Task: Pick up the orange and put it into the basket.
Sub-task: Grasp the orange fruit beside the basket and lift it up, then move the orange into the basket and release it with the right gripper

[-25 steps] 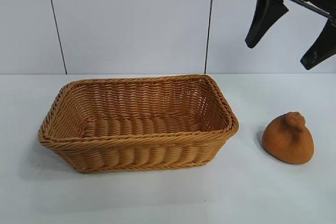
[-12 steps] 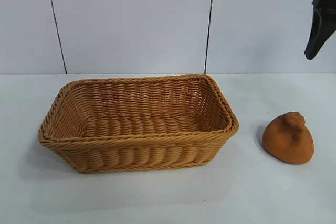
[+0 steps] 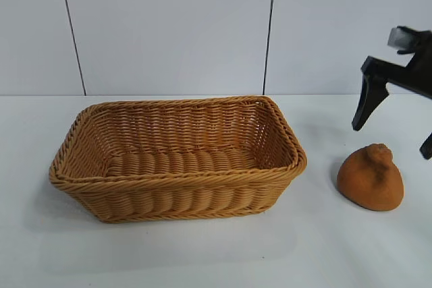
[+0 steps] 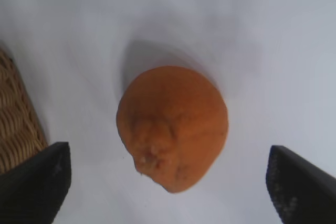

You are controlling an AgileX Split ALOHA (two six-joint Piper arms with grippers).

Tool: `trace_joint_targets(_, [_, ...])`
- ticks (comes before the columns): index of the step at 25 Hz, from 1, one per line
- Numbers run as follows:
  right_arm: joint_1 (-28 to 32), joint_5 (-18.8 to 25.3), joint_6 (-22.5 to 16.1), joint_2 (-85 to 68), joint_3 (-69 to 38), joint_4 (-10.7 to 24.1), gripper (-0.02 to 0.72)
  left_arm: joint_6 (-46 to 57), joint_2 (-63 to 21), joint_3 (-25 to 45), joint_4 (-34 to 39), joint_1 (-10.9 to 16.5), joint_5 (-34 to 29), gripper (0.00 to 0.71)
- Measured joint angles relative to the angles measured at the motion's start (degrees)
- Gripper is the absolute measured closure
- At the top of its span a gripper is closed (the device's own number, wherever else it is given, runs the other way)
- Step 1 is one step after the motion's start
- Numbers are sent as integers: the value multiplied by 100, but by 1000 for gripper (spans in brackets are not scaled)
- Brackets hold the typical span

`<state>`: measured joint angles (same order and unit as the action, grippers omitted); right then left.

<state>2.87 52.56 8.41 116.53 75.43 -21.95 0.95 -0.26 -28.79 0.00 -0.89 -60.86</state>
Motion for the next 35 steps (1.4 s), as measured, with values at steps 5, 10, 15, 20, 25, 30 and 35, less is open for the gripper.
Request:
trace_joint_targets(5, [0,-263,60,561,0,-109,192,0,0,0,0,0,0,38])
trace_joint_targets(10, [0,-212,63,468,0,-155,671,0,0,0,0,0,0,38])
trace_joint_targets(15, [-5,67,78,99,288,-81,671,0,0,0,0,0,0,38])
trace_joint_targets(20, [8,458,89,-525,1004,-172,671,0,0,0,0,0,0,38])
trace_joint_targets(25, [-98,918,89,-761,1740,-241,671,0,0,0,0,0,0,38])
trace_joint_targets(30, [-721,1012,82,-768,1870,-237,671,0,0,0,0,0,-11,38])
trace_joint_targets(35, [-1620,928,-19,-768,1870,-237,671,0,0,0,0,0,-11,38])
